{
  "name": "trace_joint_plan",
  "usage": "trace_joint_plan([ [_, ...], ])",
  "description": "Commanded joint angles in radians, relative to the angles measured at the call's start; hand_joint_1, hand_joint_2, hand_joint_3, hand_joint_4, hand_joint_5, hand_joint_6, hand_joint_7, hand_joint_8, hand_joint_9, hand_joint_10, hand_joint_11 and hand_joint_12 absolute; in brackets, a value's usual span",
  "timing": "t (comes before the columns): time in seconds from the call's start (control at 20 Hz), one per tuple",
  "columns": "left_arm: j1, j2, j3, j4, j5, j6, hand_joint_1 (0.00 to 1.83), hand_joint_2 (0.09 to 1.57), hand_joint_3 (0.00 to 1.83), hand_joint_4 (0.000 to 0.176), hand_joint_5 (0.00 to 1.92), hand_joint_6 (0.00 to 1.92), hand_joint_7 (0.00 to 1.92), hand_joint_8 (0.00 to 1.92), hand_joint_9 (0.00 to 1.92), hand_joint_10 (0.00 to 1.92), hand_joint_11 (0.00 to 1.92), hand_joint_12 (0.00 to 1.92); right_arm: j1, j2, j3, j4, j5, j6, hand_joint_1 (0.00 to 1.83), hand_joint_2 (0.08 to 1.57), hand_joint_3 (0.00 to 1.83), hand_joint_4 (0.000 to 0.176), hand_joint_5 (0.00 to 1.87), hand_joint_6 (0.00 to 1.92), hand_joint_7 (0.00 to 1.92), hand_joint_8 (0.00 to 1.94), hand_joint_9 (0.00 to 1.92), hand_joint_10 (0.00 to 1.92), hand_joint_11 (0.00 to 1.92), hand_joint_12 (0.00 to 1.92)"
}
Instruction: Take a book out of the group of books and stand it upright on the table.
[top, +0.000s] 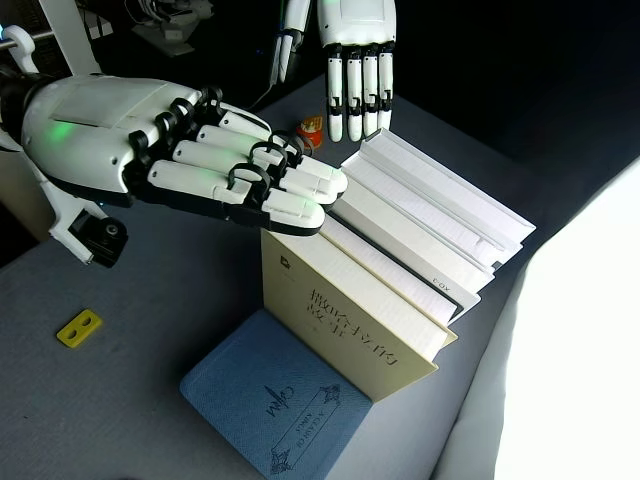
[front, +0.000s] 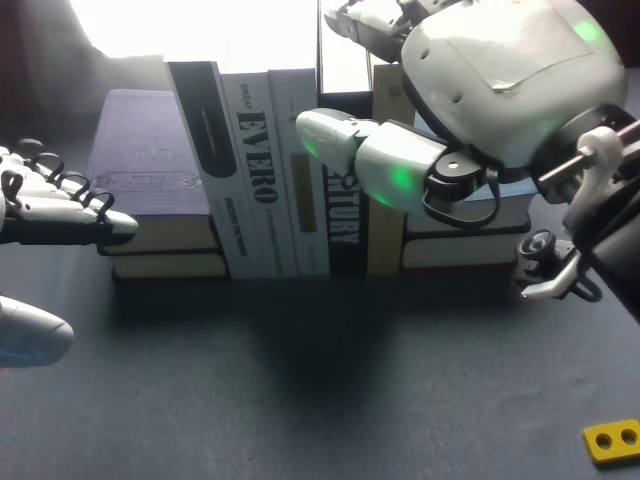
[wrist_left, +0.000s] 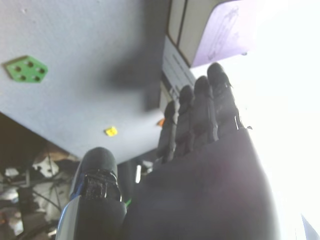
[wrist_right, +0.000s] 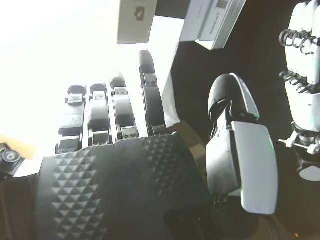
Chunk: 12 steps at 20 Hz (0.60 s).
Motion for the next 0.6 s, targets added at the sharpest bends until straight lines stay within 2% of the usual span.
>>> trace_joint_plan([
  [0.0,-0.002,0.001,0.007,0.009,0.08,-0.001,0.0,1.31,0.0,0.03,0.04,0.01,0.05,0.0,0.01,0.0,0.0,0.13,0.004,-0.002,0.006,-0.084,0.079,0.005,0.0,1.18,0.0,0.053,0.41,0.03,0.07,0.01,0.01,0.0,0.0,0.0],
  [0.1,0.014,0.004,0.01,0.009,0.08,-0.001,0.0,1.31,0.0,0.031,0.02,0.0,0.04,0.0,0.0,0.0,0.0,0.09,-0.005,-0.025,0.028,-0.084,0.079,0.006,0.0,1.19,0.0,0.053,0.42,0.03,0.09,0.02,0.0,0.0,0.0,0.0],
  [0.2,0.008,0.003,0.011,0.009,0.08,-0.001,0.0,1.31,0.0,0.025,0.04,0.01,0.07,0.01,0.03,0.01,0.0,0.19,-0.011,-0.036,0.039,-0.084,0.079,0.005,0.0,1.19,0.0,0.052,0.38,0.01,0.06,0.0,0.0,0.0,0.0,0.0],
  [0.25,0.005,0.002,0.008,0.009,0.08,-0.001,0.0,1.3,0.0,0.029,0.06,0.01,0.08,0.01,0.04,0.01,0.0,0.21,-0.013,-0.038,0.041,-0.084,0.079,0.005,0.0,1.19,0.0,0.046,0.38,0.01,0.05,0.0,0.0,0.0,0.0,0.0],
  [0.3,0.005,0.003,0.002,0.009,0.08,-0.001,0.0,1.31,0.0,0.026,0.06,0.01,0.09,0.0,0.04,0.0,0.0,0.17,-0.016,-0.041,0.041,-0.084,0.079,0.005,0.0,1.2,0.0,0.056,0.36,0.0,0.02,0.0,0.0,0.0,0.0,0.0],
  [0.35,0.004,0.003,0.001,0.009,0.08,-0.001,0.0,1.3,0.0,0.028,0.04,0.0,0.08,0.0,0.04,0.0,0.0,0.17,-0.019,-0.043,0.041,-0.084,0.079,0.005,0.0,1.2,0.0,0.054,0.39,0.02,0.08,0.02,0.0,0.0,0.0,0.0],
  [0.4,0.004,0.003,0.003,0.009,0.08,-0.001,0.0,1.3,0.0,0.029,0.04,0.0,0.08,0.0,0.04,0.0,0.0,0.21,-0.025,-0.045,0.041,-0.084,0.078,0.005,0.0,1.2,0.01,0.037,0.41,0.03,0.1,0.03,0.0,0.0,0.0,0.0],
  [0.45,0.004,0.002,0.005,0.009,0.08,-0.001,0.0,1.3,0.0,0.025,0.05,0.0,0.1,0.0,0.05,0.01,0.0,0.29,-0.034,-0.047,0.041,-0.084,0.078,-0.008,0.0,1.2,0.01,0.036,0.41,0.02,0.1,0.03,0.0,0.0,0.0,0.0],
  [0.55,0.004,0.002,0.005,0.009,0.08,-0.001,0.0,1.3,0.0,0.024,0.06,0.0,0.11,0.0,0.07,0.01,0.0,0.32,-0.047,-0.047,0.041,-0.083,0.089,-0.022,0.0,1.2,0.0,0.032,0.43,0.02,0.13,0.01,0.01,0.0,0.0,0.0],
])
